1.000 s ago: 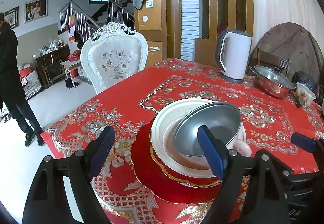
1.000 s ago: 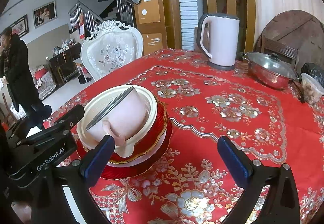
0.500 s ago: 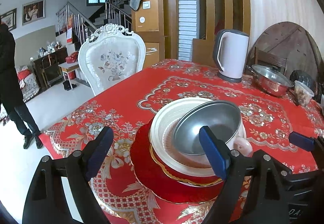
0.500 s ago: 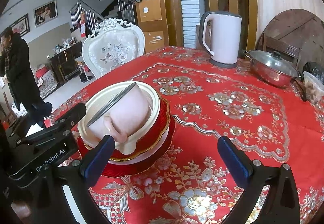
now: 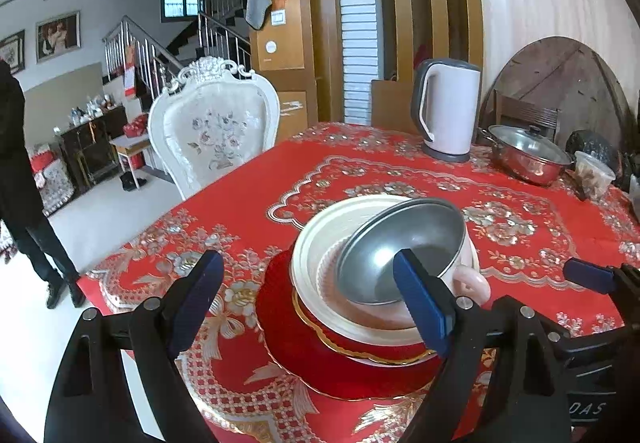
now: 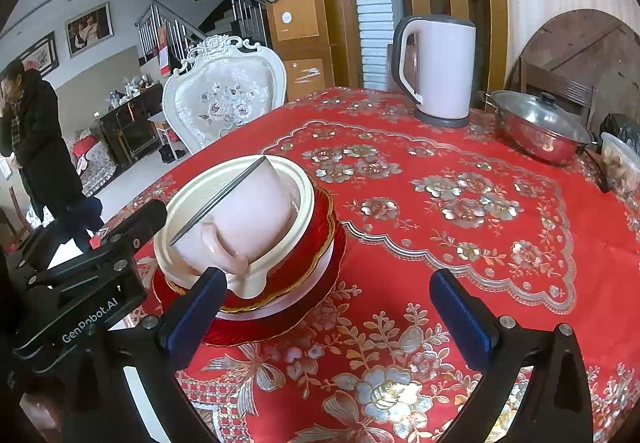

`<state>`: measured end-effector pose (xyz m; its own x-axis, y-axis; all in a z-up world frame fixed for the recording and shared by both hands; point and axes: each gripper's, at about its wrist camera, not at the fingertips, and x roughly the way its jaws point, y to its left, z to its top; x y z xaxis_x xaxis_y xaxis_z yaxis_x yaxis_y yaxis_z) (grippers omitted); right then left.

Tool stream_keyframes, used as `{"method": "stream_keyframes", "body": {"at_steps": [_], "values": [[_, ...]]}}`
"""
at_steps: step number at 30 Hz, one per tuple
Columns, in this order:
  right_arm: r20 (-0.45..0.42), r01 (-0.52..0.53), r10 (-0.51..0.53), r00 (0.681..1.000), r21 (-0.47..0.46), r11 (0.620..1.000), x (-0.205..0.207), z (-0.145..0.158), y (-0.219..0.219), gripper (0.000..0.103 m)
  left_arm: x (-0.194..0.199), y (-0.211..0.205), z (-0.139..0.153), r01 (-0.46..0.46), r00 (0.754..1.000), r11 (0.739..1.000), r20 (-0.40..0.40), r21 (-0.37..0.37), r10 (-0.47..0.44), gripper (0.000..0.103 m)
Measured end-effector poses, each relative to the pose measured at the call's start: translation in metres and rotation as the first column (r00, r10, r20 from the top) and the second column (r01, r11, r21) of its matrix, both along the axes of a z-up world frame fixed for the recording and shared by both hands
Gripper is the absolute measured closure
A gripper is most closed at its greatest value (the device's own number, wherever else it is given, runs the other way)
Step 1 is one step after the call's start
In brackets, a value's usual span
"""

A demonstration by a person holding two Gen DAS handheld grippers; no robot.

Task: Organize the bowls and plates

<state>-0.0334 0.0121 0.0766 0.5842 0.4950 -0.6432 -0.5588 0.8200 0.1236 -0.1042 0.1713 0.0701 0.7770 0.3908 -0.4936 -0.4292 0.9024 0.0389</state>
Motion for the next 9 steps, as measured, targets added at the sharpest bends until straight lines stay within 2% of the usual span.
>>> {"method": "stream_keyframes", "body": {"at_steps": [9], "values": [[-0.001,0.001,-0.001,1.000,0.000,1.000,-0.0016,-0.0010,-0.0021,0.001,-0.0009,-0.0027,-0.0048,-0.001,1.000,1.000,-0.013,-0.002,0.001,0.016]]}}
